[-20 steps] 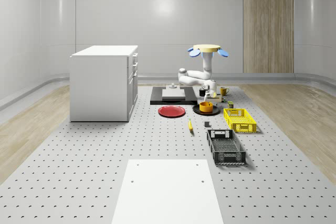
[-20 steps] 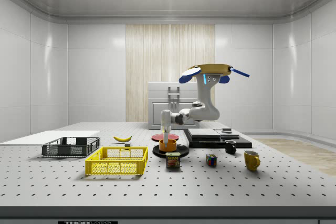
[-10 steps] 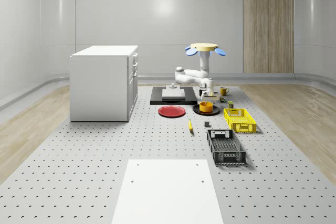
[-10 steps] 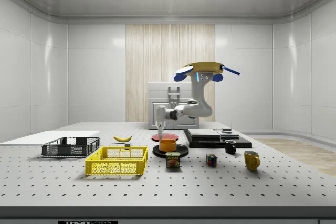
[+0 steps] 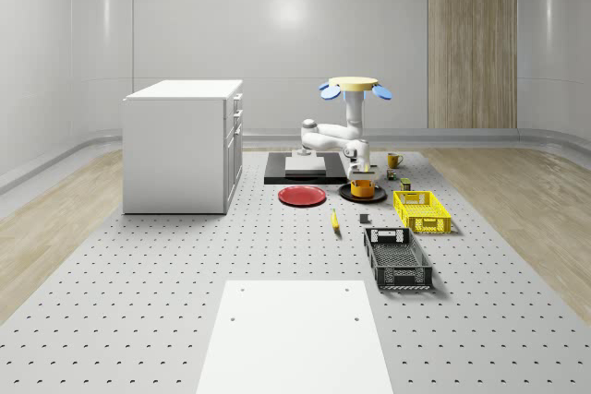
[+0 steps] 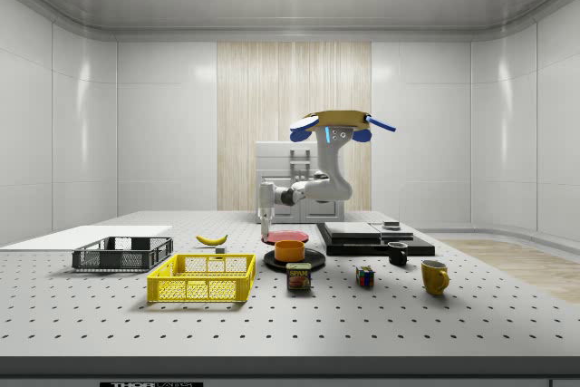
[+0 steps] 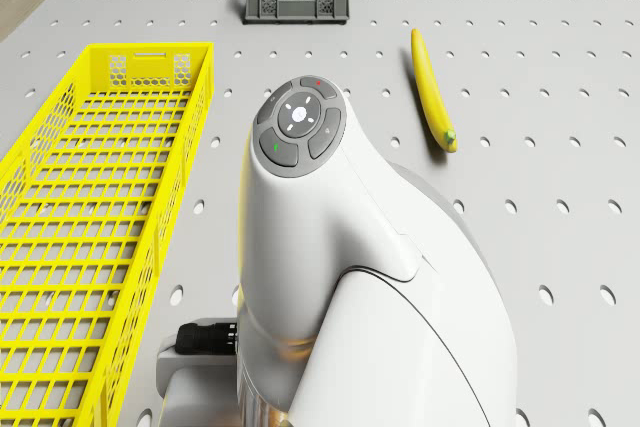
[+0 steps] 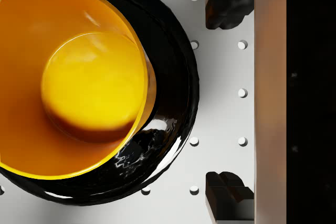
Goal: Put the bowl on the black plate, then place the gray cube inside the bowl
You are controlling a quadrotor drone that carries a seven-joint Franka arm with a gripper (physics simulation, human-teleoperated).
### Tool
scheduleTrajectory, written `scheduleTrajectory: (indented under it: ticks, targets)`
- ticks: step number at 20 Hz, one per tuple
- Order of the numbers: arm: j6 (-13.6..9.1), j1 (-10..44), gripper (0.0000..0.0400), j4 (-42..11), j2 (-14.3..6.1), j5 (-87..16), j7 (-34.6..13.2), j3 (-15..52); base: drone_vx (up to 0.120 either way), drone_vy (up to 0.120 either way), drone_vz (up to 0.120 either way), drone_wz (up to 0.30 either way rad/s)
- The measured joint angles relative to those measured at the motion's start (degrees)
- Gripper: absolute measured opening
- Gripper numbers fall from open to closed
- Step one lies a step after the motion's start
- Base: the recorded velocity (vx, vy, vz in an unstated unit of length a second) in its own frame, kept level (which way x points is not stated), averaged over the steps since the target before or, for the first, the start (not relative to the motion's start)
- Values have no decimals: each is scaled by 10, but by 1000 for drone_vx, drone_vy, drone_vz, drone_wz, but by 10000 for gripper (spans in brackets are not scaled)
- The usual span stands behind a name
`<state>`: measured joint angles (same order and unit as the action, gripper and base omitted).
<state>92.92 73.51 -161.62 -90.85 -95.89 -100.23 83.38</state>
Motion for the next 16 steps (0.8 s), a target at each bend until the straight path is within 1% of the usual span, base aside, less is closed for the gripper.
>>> scheduleTrajectory:
  ticks: [8,9,11,12,16]
  targets:
    - [2,0,400,0,-2,1,0,0,120,0,0,0]
    - [2,0,400,0,-3,1,0,0,120,-40,0,0]
    - [3,0,400,0,-3,1,0,0,120,-120,0,0]
    - [3,0,400,0,-3,2,0,0,120,-40,0,0]
    - [4,1,400,0,-4,2,0,1,120,0,-110,0]
